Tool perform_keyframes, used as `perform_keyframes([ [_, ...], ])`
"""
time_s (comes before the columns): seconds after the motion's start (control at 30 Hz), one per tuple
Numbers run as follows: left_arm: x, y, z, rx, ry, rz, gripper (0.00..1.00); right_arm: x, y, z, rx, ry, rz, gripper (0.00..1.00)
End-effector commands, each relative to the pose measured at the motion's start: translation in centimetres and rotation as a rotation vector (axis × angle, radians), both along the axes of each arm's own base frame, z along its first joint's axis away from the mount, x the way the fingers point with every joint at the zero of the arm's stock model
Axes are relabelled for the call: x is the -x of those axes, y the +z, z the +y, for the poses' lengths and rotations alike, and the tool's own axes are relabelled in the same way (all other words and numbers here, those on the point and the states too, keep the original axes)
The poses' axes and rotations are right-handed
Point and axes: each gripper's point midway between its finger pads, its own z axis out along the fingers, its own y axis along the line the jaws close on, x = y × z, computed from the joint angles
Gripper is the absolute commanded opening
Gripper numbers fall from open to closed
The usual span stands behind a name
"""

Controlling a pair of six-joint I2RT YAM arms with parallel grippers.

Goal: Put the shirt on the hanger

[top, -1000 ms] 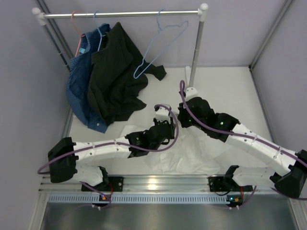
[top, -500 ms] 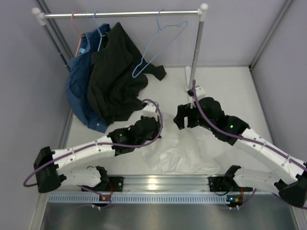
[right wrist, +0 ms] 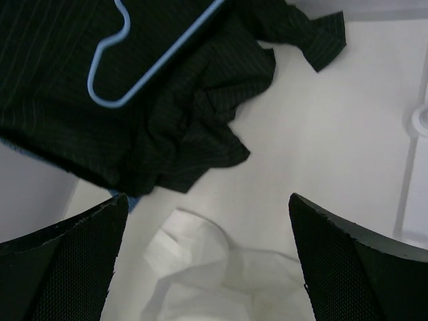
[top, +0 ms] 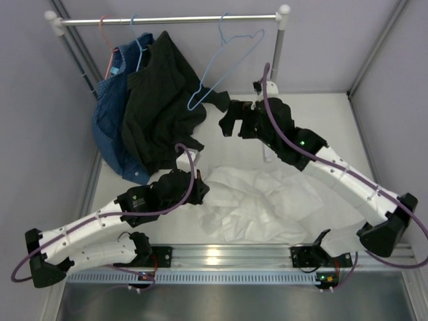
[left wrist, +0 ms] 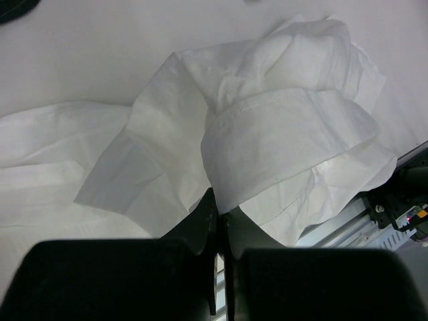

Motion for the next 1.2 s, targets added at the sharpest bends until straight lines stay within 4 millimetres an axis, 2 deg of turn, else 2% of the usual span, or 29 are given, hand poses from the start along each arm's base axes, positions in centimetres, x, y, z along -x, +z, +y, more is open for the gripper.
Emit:
perform_keyframes([
  [0.0,0.2,-0.9,1.3,-0.029,0.024,0.005,0.0,-4.0,4.7,0.9,-0.085,-0.159,-0.094,1.0],
  [0.03,0.1,-1.0,1.5,-0.035,0.031,0.002,0.0,-5.1,3.3,2.2,-0.052,-0.155,-0.075,1.0],
  [0.07,0.0,-1.3,1.7,-0.045,0.035,0.001,0.0,-5.7,5.3,2.8,-0.073,-0.15,-0.105,0.99],
  [0.1,-0.1,-1.4,1.7,-0.053,0.038,-0.002,0.0,-6.7,4.2,4.0,-0.045,-0.146,-0.091,0.99],
  [0.13,-0.1,-1.7,1.8,-0.062,0.038,0.0,0.0,-7.2,4.1,4.3,-0.019,-0.142,-0.089,1.0],
  [0.17,0.0,-1.9,1.8,-0.069,0.032,0.0,0.0,-7.5,6.1,4.8,-0.048,-0.138,-0.116,0.99],
  [0.2,0.0,-2.3,1.7,-0.079,0.026,0.005,0.0,-7.9,6.3,5.2,-0.043,-0.135,-0.119,0.99],
  [0.23,0.1,-2.5,1.7,-0.084,0.021,0.011,0.0,-8.6,5.4,5.8,-0.022,-0.136,-0.106,0.99],
  [0.27,0.3,-2.8,1.6,-0.087,0.01,0.019,0.0,-8.8,6.8,5.9,-0.034,-0.138,-0.127,1.0],
  [0.33,0.4,-3.8,1.8,-0.108,0.01,0.032,0.0,-9.5,6.6,6.4,-0.023,-0.141,-0.133,0.99],
  [0.37,0.4,-4.1,1.9,-0.114,0.017,0.034,0.0,-9.5,7.4,6.5,-0.033,-0.142,-0.147,0.99],
  [0.4,0.4,-4.4,2.0,-0.119,0.019,0.039,0.0,-9.8,7.5,6.5,-0.033,-0.147,-0.152,0.99],
  [0.43,0.5,-4.8,2.1,-0.124,0.02,0.043,0.0,-10.3,6.9,7.0,-0.012,-0.146,-0.154,0.99],
  [0.47,0.5,-5.0,2.1,-0.122,0.019,0.045,0.0,-10.5,7.8,7.2,-0.027,-0.148,-0.171,1.0],
  [0.5,0.7,-5.2,1.9,-0.116,0.005,0.053,0.0,-11.2,7.0,7.7,-0.01,-0.15,-0.166,0.99],
  [0.57,0.9,-5.8,1.5,-0.109,-0.007,0.063,0.0,-11.8,8.2,8.1,-0.021,-0.151,-0.198,0.97],
  [0.6,1.0,-6.2,1.4,-0.11,-0.014,0.071,0.0,-12.5,7.2,8.6,0.01,-0.159,-0.197,0.96],
  [0.63,1.0,-6.4,1.2,-0.109,-0.014,0.079,0.0,-12.9,8.4,8.4,-0.004,-0.178,-0.219,0.95],
  [0.67,1.0,-6.8,1.1,-0.115,-0.016,0.086,0.0,-13.2,8.3,8.3,0.006,-0.192,-0.226,0.94],
  [0.7,1.1,-6.9,1.0,-0.112,-0.02,0.092,0.0,-13.8,7.7,8.3,0.029,-0.213,-0.23,0.93],
  [0.77,1.2,-7.3,0.6,-0.104,-0.028,0.103,0.0,-14.6,7.8,7.2,0.079,-0.28,-0.258,0.9],
  [0.87,1.4,-7.5,0.3,-0.093,-0.041,0.112,0.0,-15.6,6.8,5.6,0.192,-0.356,-0.279,0.85],
  [0.97,1.4,-7.5,0.3,-0.092,-0.04,0.11,0.0,-15.1,6.1,4.7,0.239,-0.366,-0.262,0.77],
  [1.0,1.4,-7.6,0.3,-0.095,-0.039,0.109,0.0,-14.5,7.1,3.9,0.22,-0.377,-0.268,0.76],
  [1.03,1.3,-7.6,0.3,-0.095,-0.038,0.106,0.0,-14.4,6.6,3.7,0.233,-0.374,-0.26,0.73],
  [1.1,1.3,-7.8,0.3,-0.098,-0.038,0.11,0.0,-14.0,7.4,3.0,0.233,-0.374,-0.268,0.7],
  [1.17,1.4,-7.8,0.3,-0.096,-0.04,0.115,0.0,-14.0,7.2,2.5,0.249,-0.36,-0.264,0.65],
])
